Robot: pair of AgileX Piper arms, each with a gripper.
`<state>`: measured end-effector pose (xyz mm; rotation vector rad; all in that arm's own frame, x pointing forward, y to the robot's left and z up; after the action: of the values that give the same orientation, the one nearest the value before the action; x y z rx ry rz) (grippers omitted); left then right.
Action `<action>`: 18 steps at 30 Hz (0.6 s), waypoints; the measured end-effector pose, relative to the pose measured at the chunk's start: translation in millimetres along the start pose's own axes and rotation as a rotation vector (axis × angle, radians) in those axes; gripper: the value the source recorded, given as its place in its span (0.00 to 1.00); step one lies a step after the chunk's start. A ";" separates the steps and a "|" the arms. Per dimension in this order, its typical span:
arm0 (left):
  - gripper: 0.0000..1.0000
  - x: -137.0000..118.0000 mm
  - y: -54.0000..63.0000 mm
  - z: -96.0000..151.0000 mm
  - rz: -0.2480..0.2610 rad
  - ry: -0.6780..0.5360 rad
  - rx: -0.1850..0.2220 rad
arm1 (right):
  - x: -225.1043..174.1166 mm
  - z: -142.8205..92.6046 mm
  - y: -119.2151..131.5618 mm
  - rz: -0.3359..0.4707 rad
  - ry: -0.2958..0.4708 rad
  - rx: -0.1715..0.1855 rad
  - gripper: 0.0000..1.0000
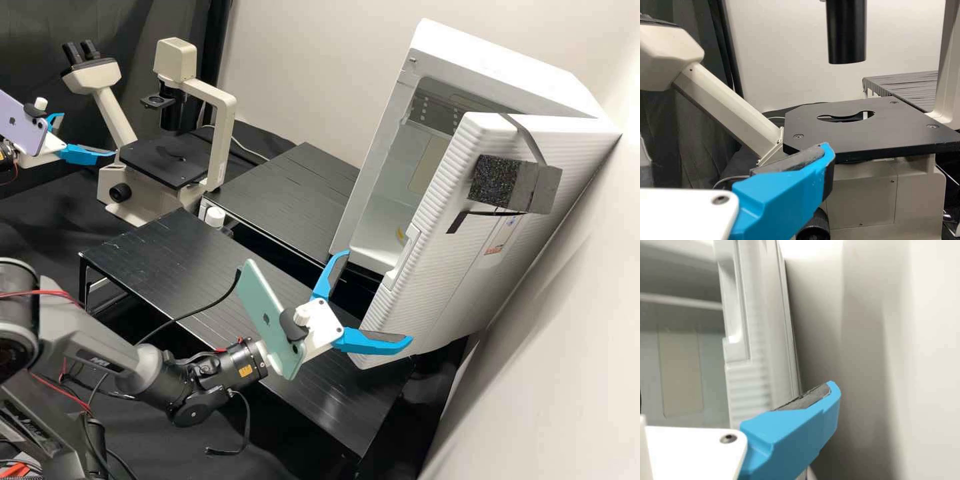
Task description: Close the incubator door.
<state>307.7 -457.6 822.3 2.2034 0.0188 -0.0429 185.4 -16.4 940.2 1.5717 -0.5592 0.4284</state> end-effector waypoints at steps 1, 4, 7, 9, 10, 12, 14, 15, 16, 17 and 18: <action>1.00 0.0 0.0 0.0 0.000 0.000 0.000 | 3.6 1.8 -2.8 -0.001 -0.015 -0.016 1.00; 1.00 0.0 0.0 0.0 0.000 0.000 0.000 | 13.9 9.9 -16.4 -0.045 -0.063 -0.052 1.00; 1.00 0.0 0.0 0.0 0.000 0.000 0.000 | 19.6 15.5 -23.9 -0.075 -0.094 -0.065 1.00; 1.00 0.0 0.0 0.0 0.000 0.000 0.000 | 20.8 18.2 -25.7 -0.084 -0.112 -0.065 1.00; 1.00 0.0 0.0 0.0 0.000 0.000 0.000 | 21.6 18.6 -26.1 -0.087 -0.116 -0.065 1.00; 1.00 0.0 0.0 0.0 0.000 0.000 0.000 | 21.3 18.0 -27.2 -0.090 -0.115 -0.058 1.00; 1.00 0.0 0.0 0.0 0.000 0.000 0.000 | 21.3 16.5 -28.1 -0.094 -0.109 -0.053 1.00; 1.00 0.0 0.0 0.0 0.000 0.000 0.000 | 21.1 14.5 -28.9 -0.097 -0.101 -0.047 1.00; 1.00 0.0 0.0 0.0 0.000 0.000 0.000 | 20.8 11.1 -29.1 -0.101 -0.086 -0.032 1.00; 1.00 0.0 0.0 0.0 0.000 0.000 0.000 | 20.7 9.7 -29.4 -0.102 -0.082 -0.017 1.00; 1.00 0.0 0.0 0.0 0.000 0.000 0.000 | 20.3 7.1 -29.9 -0.109 -0.070 -0.004 1.00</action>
<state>307.7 -457.6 822.3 2.2034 0.0188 -0.0429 219.0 -24.5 927.3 1.6100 -0.5249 0.2907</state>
